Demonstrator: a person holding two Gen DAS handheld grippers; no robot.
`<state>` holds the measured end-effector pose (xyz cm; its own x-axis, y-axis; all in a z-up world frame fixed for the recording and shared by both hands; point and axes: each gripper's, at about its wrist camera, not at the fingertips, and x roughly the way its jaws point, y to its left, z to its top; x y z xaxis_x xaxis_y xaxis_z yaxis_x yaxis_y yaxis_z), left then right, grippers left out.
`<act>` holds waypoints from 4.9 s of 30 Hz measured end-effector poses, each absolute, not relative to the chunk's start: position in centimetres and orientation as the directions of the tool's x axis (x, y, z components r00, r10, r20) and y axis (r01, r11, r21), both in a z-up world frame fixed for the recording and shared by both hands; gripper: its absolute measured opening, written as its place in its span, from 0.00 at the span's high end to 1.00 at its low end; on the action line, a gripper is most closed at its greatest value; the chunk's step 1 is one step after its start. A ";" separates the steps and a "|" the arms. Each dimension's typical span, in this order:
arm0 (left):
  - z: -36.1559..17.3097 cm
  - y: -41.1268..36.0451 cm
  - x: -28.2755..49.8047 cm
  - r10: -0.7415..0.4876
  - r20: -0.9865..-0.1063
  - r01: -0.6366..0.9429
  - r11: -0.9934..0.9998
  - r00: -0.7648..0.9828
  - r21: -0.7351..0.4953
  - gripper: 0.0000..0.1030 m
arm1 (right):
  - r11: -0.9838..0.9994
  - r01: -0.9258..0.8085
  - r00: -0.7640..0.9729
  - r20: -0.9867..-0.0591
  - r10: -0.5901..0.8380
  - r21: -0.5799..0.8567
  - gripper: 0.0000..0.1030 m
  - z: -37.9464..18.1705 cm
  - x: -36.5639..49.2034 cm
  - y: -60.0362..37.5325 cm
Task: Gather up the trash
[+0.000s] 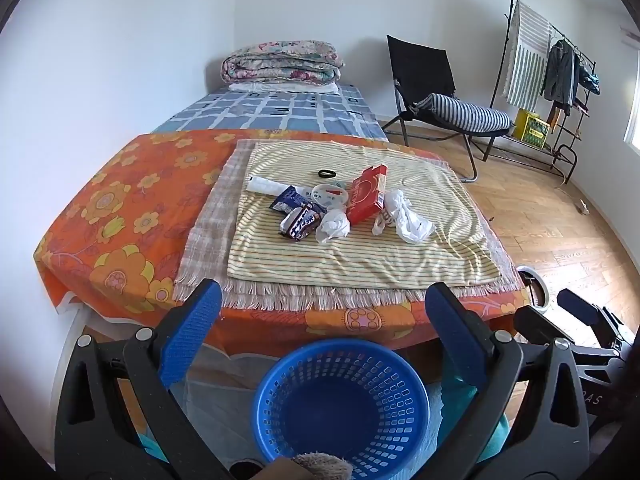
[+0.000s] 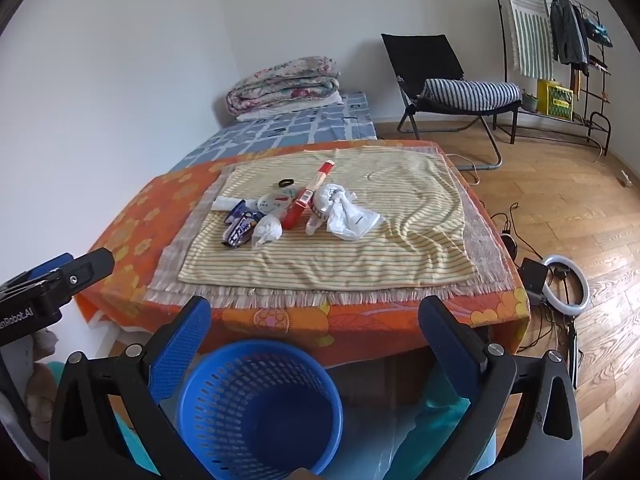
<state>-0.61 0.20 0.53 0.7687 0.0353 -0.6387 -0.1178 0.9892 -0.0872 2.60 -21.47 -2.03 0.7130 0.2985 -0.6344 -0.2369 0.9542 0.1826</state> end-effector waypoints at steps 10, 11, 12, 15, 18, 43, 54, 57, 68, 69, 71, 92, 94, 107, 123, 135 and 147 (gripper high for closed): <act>0.2 0.3 -0.7 0.034 -0.639 -0.119 0.989 0.768 -0.090 0.00 | 0.954 -0.240 0.709 -0.639 0.299 0.180 0.00 -2.1 2.7 -21.2; 0.2 0.2 -0.6 0.035 -0.640 -0.119 0.989 0.768 -0.090 0.00 | 0.954 -0.241 0.709 -0.639 0.299 0.180 0.00 -2.1 2.7 -21.2; 0.3 0.2 -0.6 0.035 -0.640 -0.119 0.989 0.768 -0.089 0.00 | 0.954 -0.241 0.708 -0.639 0.300 0.181 0.00 -2.1 2.7 -21.2; 0.3 0.2 -0.6 0.033 -0.640 -0.118 0.989 0.767 -0.091 0.00 | 0.954 -0.240 0.709 -0.639 0.299 0.180 0.00 -2.1 2.7 -21.1; 0.4 0.3 -0.6 0.033 -0.640 -0.119 0.989 0.767 -0.091 0.00 | 0.955 -0.239 0.710 -0.639 0.297 0.178 0.00 -2.1 2.7 -21.1; 0.3 0.2 -0.6 0.033 -0.641 -0.120 0.989 0.767 -0.092 0.00 | 0.954 -0.241 0.709 -0.640 0.297 0.177 0.00 -2.1 2.8 -21.2; -1.2 1.3 0.5 0.025 -0.705 -0.135 0.986 0.708 -0.102 0.00 | 0.965 -0.204 0.685 -0.680 0.261 0.164 0.00 -3.2 4.8 -21.4; -2.2 1.6 1.9 0.015 -0.719 -0.133 0.985 0.694 -0.108 0.00 | 0.967 -0.187 0.679 -0.689 0.254 0.173 0.00 -3.5 5.4 -21.5; -5.1 5.1 6.2 0.048 -0.763 -0.135 0.989 0.644 -0.051 0.00 | 0.973 -0.184 0.683 -0.693 0.230 0.140 0.00 -4.6 7.8 -21.4; -5.4 5.5 6.6 0.042 -0.766 -0.127 0.990 0.641 -0.053 0.00 | 0.974 -0.187 0.690 -0.688 0.225 0.130 0.00 -4.6 8.0 -21.4; -6.2 6.1 7.4 0.042 -0.773 -0.122 0.991 0.633 -0.046 0.00 | 0.975 -0.194 0.703 -0.677 0.217 0.111 0.00 -4.9 8.5 -21.3; -14.0 8.9 19.6 -0.101 -0.828 -0.066 0.984 0.552 -0.164 0.17 | 0.956 -0.264 0.636 -0.723 0.270 0.125 0.00 -8.5 20.0 -20.8; -14.7 9.0 20.7 -0.108 -0.835 -0.055 0.985 0.540 -0.162 0.21 | 0.952 -0.270 0.623 -0.728 0.285 0.142 0.00 -8.9 21.5 -20.4; -17.8 10.2 25.3 -0.177 -0.855 -0.050 0.972 0.488 -0.230 0.40 | 0.944 -0.314 0.548 -0.792 0.268 0.102 0.00 -12.9 29.0 -16.2; -17.8 9.5 26.0 -0.270 -0.822 -0.010 0.948 0.501 -0.317 0.76 | 0.936 -0.301 0.479 -0.820 0.312 0.180 0.28 -15.3 31.7 -15.3; -16.9 9.7 24.8 -0.273 -0.799 -0.002 0.946 0.536 -0.325 0.87 | 0.919 -0.310 0.484 -0.792 0.373 0.243 0.77 -14.2 30.7 -17.1; -15.5 10.4 23.4 -0.267 -0.773 -0.008 0.943 0.576 -0.331 0.88 | 0.919 -0.296 0.516 -0.765 0.385 0.263 0.94 -12.7 29.1 -18.8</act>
<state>23.38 10.41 -15.52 0.5760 -0.2666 -0.7727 -0.0080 0.9434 -0.3314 29.10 -18.81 -12.66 0.5161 0.3849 -0.7652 -0.2956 0.9185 0.2626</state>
